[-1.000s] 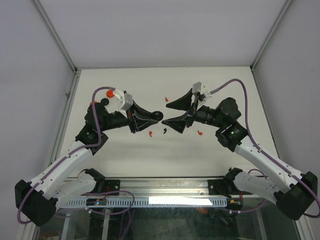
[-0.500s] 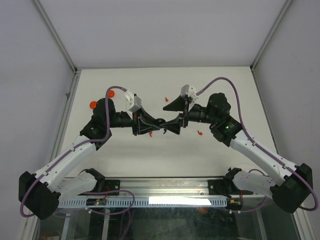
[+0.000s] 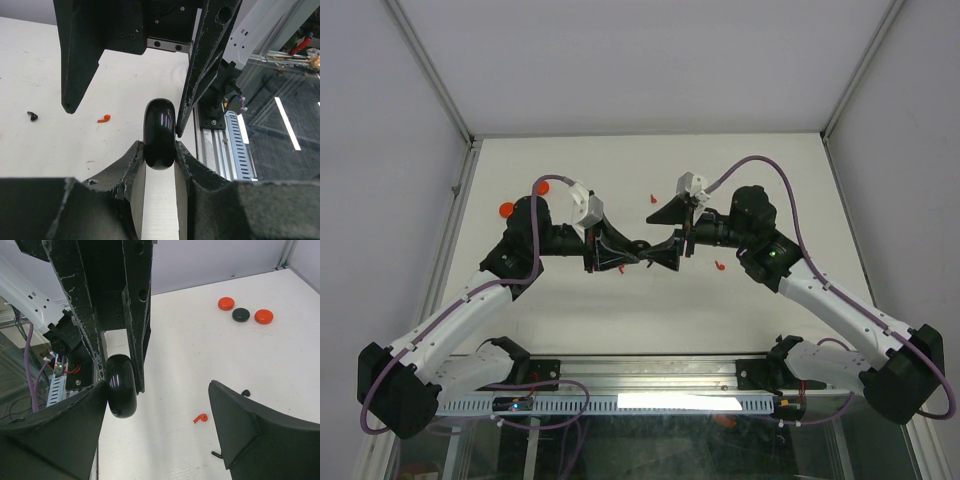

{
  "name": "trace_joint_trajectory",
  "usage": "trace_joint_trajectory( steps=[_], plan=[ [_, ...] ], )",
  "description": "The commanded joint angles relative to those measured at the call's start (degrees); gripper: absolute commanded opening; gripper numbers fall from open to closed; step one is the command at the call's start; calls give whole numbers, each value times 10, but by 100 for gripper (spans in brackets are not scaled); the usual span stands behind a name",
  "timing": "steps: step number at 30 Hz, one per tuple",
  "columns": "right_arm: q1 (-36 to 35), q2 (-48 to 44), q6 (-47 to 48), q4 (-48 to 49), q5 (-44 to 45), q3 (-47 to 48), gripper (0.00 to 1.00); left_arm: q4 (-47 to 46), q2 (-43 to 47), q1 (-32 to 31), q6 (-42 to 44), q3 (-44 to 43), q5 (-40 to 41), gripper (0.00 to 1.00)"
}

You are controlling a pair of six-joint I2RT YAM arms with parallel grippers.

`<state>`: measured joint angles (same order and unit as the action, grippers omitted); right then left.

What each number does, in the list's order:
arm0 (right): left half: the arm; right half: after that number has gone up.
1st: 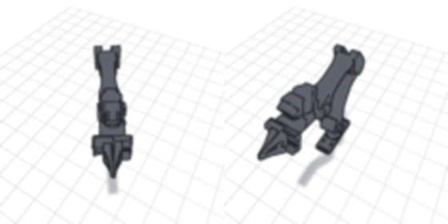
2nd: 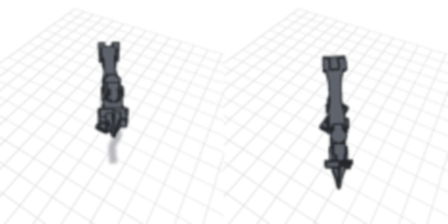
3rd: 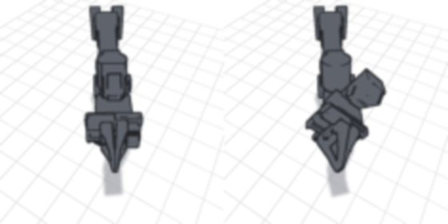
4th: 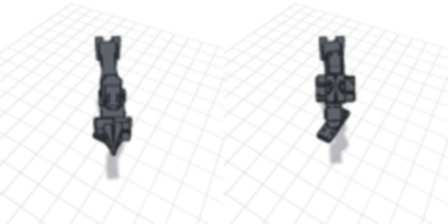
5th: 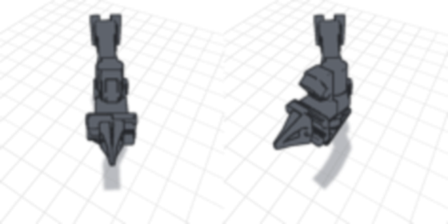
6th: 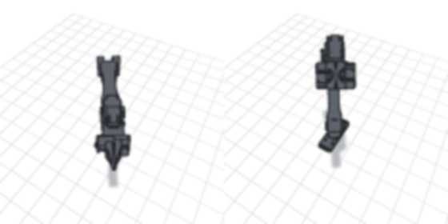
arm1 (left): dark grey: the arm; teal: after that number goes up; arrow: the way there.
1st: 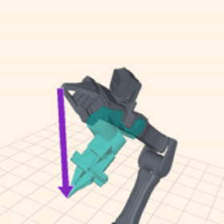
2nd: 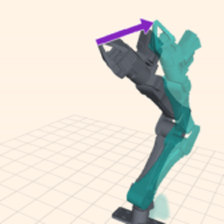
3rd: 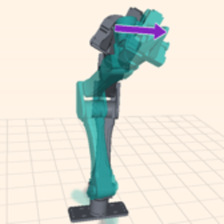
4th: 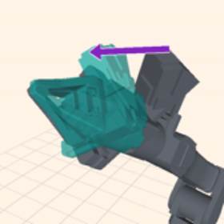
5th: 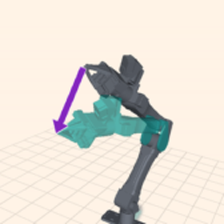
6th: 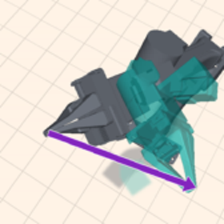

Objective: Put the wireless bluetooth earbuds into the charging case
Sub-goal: Open the charging case.

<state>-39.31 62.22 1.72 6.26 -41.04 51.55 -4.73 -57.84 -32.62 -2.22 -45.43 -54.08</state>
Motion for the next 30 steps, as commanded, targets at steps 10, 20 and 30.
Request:
trace_joint_trajectory(
  steps=[10,20,30],
  plan=[
    [5,-19,-7,-2,73,42,83,57,16,-2,93,-18,-39,0],
    [7,0,-18,-28,85,54,83,57,16,-2,80,-18,3,0],
    [30,14,-47,-181,194,104,83,32,32,-3,2,22,185,0]
  ],
)
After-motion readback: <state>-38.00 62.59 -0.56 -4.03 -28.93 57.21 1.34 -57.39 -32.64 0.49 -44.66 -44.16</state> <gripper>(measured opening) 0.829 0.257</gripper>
